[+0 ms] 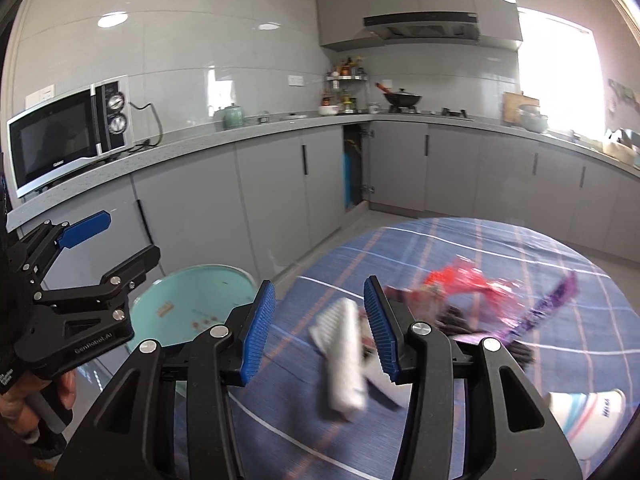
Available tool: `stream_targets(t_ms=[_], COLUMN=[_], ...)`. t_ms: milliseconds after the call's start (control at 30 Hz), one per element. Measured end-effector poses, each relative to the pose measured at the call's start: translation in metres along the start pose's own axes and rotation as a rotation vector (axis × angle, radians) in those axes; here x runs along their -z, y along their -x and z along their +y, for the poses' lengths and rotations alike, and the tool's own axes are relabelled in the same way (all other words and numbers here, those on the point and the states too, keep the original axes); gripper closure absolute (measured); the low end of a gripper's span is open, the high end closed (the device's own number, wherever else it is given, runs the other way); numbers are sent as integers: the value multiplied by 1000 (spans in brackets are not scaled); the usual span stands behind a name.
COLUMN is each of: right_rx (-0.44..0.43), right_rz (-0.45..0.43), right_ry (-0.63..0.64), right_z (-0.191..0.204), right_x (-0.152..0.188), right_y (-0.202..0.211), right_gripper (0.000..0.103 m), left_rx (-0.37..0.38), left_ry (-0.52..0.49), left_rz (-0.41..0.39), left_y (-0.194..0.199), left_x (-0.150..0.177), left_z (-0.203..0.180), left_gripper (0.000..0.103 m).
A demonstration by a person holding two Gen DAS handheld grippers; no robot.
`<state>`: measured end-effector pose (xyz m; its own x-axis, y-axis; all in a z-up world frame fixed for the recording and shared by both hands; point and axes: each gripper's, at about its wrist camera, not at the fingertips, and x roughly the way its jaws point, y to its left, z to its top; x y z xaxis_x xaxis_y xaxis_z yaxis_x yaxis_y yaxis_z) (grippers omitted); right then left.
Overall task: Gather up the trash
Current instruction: 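Move both open tools back toward the trash pile on the table, then grasp the white mesh scrubber with the left tool while the right tool grasps the white paper cup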
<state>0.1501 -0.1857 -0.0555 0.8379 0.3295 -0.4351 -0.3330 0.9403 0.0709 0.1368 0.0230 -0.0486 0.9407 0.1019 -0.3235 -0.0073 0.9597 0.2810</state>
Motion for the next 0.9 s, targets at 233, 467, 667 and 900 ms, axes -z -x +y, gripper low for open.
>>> stream_targets(t_ms=[233, 467, 667, 900], right_rx=[93, 222, 317, 351], right_rz=[18, 32, 44, 73], right_ry=[-42, -94, -131, -182], right_z=[-48, -100, -130, -156], right_x=[19, 41, 57, 79], right_y=[21, 54, 75, 82], right_gripper=[54, 53, 50, 48], left_rx=[70, 155, 214, 245], left_ry=[-14, -67, -105, -147], left_rz=[7, 10, 27, 82], left_y=[-5, -11, -21, -40], left_x=[-4, -6, -4, 6], left_z=[-39, -88, -125, -153], left_gripper=[26, 25, 19, 17])
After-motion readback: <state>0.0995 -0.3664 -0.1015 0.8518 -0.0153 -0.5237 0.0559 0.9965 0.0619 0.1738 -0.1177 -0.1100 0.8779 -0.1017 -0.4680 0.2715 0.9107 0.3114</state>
